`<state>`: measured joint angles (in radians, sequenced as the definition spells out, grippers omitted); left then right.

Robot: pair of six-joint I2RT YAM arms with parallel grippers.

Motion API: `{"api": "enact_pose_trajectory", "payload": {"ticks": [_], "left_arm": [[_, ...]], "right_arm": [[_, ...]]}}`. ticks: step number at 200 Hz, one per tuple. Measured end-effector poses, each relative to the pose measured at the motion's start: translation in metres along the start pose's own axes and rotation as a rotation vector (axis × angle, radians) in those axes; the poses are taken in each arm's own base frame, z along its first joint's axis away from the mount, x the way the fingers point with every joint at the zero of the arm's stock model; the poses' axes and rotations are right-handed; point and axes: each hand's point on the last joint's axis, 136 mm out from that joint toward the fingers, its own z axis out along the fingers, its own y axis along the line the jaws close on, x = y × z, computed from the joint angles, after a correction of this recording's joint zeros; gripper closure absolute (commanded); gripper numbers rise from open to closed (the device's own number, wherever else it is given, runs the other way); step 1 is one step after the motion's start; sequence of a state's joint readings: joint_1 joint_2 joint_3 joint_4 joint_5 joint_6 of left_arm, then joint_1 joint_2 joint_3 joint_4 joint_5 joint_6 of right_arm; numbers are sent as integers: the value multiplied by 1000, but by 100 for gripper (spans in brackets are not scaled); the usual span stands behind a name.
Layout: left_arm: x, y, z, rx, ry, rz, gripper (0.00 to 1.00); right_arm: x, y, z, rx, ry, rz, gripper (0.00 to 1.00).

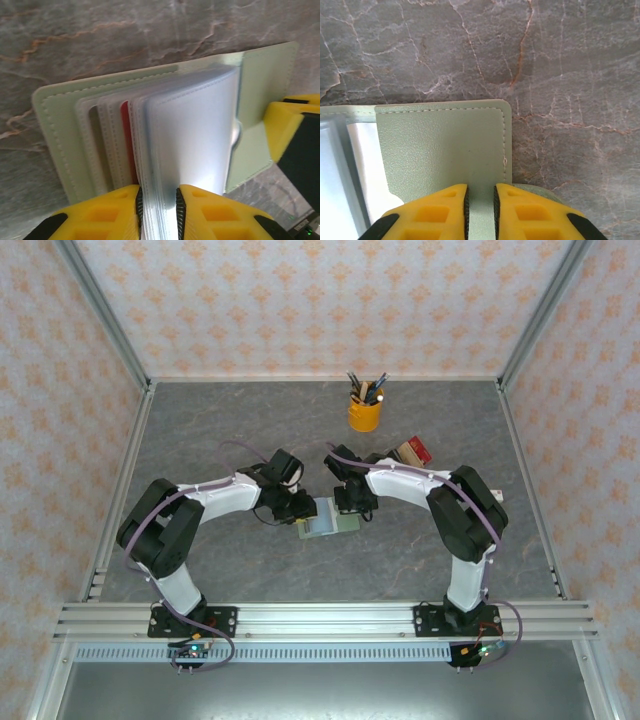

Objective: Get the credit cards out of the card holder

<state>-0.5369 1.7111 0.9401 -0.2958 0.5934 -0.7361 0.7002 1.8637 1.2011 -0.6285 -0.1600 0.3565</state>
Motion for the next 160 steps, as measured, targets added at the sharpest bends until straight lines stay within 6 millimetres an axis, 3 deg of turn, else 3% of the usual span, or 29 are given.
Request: {"api": "enact_pose_trajectory", "payload": {"ticks": [39,160], "left_arm": [[-5,-20,-1,94,-8,24,75],[-5,-51,-13,261,-28,81,78]], "right_arm": [[0,0,0,-8,5,1,80],[8,5,-4,-133,23,49,80]]}}
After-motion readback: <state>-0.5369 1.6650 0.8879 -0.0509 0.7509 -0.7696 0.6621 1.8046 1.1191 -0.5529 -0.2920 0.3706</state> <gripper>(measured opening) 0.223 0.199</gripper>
